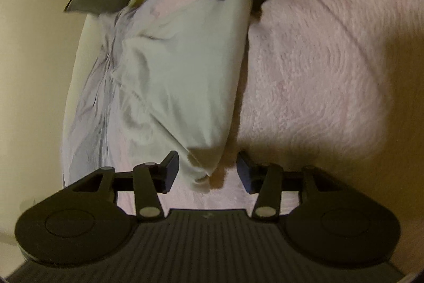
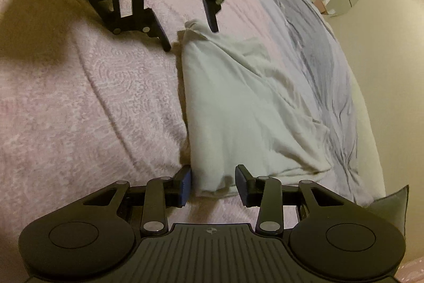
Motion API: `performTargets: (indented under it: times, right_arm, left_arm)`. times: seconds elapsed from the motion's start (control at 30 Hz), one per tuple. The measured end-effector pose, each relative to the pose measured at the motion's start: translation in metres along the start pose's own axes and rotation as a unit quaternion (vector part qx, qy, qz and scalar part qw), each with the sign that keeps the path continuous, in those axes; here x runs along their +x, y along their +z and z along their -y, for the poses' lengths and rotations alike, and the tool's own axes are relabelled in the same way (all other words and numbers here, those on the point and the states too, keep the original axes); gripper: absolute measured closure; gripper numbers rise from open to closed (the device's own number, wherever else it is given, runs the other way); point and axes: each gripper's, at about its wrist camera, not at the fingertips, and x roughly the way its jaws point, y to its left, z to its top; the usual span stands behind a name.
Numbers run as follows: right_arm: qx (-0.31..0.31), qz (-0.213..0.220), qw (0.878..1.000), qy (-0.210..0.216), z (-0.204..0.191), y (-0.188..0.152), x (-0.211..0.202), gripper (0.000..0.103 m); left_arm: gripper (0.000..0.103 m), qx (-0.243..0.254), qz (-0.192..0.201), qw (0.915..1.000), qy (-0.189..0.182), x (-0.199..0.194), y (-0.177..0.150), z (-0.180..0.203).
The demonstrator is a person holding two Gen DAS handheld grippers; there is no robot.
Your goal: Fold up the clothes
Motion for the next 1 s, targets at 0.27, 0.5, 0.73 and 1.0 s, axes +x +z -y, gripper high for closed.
performTargets:
  times: [0.27, 0.5, 0.73, 1.0]
  right_arm:
    - [-0.03, 0.015, 0.999, 0.003, 0.014, 0.001, 0.024, 0.07]
    - [0.112, 0.027, 0.985, 0.132, 0.102, 0.004, 0.023, 0.096]
    - [0.284, 0.032, 0.918, 0.275, 0.239, -0.025, 0.054, 0.096]
    - [0.396, 0.02, 0.846, 0.357, 0.368, -0.079, 0.139, 0.096]
  left_arm:
    - [0.094, 0.051, 0.013, 0.9986, -0.008, 0.018, -0.008, -0.004]
    - [0.097, -0.128, 0.007, 0.9889, -0.074, 0.007, -0.005, -0.082]
    - [0.097, -0.272, -0.003, 0.957, -0.102, 0.029, 0.017, -0.187]
    - [0.097, -0.362, -0.03, 0.9251, -0.112, 0.116, 0.045, -0.282]
